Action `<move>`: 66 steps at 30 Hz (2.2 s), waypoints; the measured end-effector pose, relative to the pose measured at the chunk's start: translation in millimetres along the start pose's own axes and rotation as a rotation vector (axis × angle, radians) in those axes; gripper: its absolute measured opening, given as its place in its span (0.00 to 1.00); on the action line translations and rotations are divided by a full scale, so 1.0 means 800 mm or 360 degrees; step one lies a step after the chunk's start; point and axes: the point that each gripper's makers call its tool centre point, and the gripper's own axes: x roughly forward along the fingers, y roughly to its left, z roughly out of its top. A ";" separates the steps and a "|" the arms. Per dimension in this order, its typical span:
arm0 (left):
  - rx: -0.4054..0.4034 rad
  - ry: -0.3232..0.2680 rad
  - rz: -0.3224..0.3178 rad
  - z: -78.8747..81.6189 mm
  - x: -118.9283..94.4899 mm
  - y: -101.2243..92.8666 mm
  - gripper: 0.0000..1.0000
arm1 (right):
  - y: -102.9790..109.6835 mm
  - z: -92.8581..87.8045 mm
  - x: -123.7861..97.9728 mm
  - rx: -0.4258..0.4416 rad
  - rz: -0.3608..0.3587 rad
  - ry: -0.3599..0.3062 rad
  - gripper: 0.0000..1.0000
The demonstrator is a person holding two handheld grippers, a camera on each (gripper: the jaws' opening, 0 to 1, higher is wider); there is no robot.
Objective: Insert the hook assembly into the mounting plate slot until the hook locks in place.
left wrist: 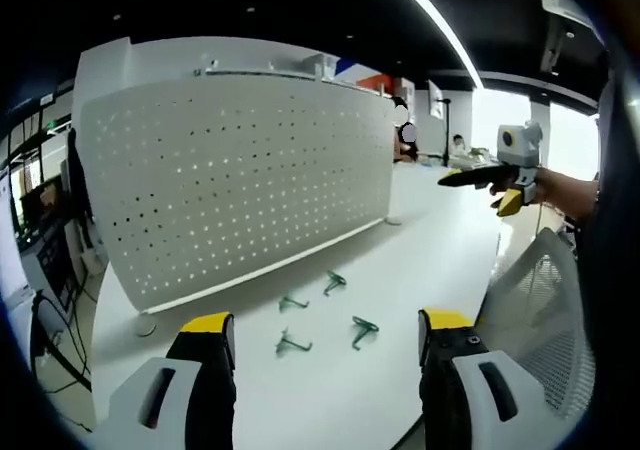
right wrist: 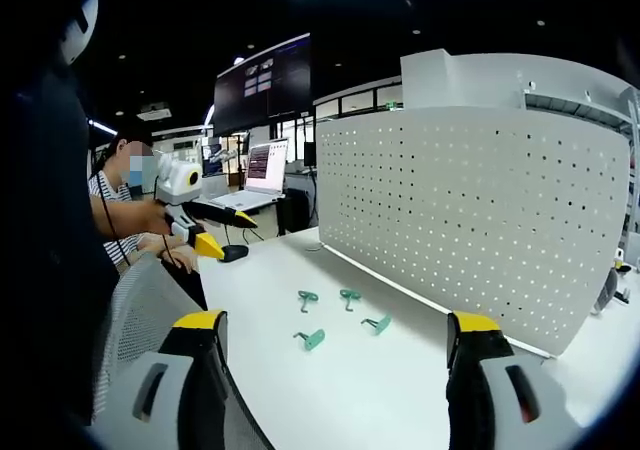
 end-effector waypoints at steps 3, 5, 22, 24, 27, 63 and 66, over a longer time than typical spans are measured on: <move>0.0017 0.0018 0.0001 -0.002 0.009 0.006 0.70 | 0.001 -0.002 0.001 0.0010 0.0005 0.0006 0.88; 0.0026 0.0026 0.0004 -0.003 0.014 0.010 0.65 | 0.002 -0.003 0.001 0.0015 0.0007 0.0010 0.88; 0.0067 0.0175 -0.0023 -0.039 0.072 0.047 0.36 | 0.003 -0.006 0.004 0.0026 0.0003 0.0031 0.87; 0.0103 0.0212 -0.0027 -0.047 0.079 0.049 0.33 | 0.003 -0.007 0.004 0.0025 0.0005 0.0036 0.87; 0.0101 0.0248 -0.0036 -0.056 0.090 0.053 0.33 | 0.002 -0.007 0.004 0.0023 0.0004 0.0041 0.87; 0.0274 0.0539 -0.0089 -0.121 0.154 0.072 0.10 | -0.013 -0.015 0.021 0.0059 -0.0005 0.0080 0.87; 0.0278 0.0542 -0.0097 -0.122 0.157 0.071 0.09 | -0.014 -0.017 0.021 0.0063 -0.0008 0.0087 0.87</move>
